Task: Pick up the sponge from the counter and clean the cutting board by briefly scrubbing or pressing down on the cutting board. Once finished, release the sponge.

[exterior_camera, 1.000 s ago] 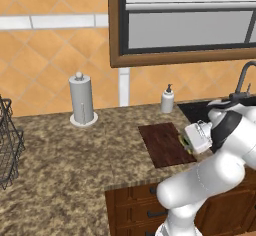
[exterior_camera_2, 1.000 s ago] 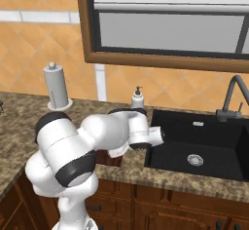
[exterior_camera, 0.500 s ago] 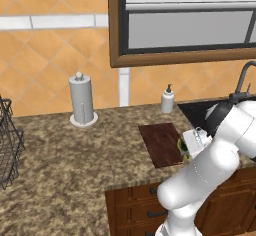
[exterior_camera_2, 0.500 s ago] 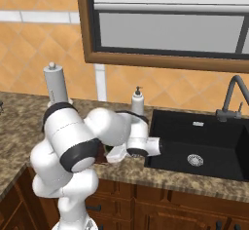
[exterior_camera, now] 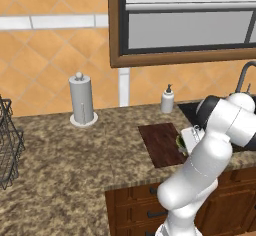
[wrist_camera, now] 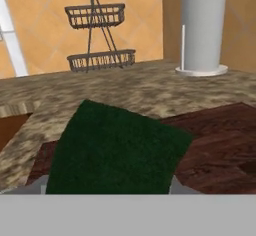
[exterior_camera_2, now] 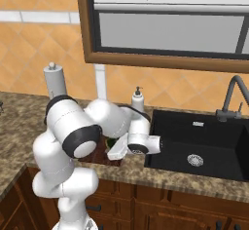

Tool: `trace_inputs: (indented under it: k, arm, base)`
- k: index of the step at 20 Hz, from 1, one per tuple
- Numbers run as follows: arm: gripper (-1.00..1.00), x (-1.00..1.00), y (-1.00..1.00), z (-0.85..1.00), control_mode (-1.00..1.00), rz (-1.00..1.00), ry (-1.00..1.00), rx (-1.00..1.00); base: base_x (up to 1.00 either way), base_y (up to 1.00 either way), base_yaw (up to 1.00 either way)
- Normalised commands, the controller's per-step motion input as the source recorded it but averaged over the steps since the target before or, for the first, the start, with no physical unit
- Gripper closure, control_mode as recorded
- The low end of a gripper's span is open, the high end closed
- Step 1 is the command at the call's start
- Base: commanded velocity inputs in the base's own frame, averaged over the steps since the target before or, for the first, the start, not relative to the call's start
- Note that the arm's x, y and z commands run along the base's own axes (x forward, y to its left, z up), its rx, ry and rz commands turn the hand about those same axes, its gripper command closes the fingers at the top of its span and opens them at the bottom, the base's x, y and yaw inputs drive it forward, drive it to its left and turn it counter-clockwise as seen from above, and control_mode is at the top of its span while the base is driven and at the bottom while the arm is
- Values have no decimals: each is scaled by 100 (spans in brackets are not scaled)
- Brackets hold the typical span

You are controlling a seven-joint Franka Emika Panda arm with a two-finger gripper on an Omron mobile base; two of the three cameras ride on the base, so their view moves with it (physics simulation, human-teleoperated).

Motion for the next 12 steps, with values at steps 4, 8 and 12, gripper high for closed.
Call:
trace_inputs:
  k: [4, 8, 12]
  arm:
    - [100, 23, 26, -20, -100, -1, -19, -1]
    - [100, 41, 19, -11, -100, -3, -14, -1]
    - [100, 48, 6, -17, -100, 0, -12, 0]
  base:
    - [0, 0, 0]
    - [0, 0, 0]
    - [0, 0, 0]
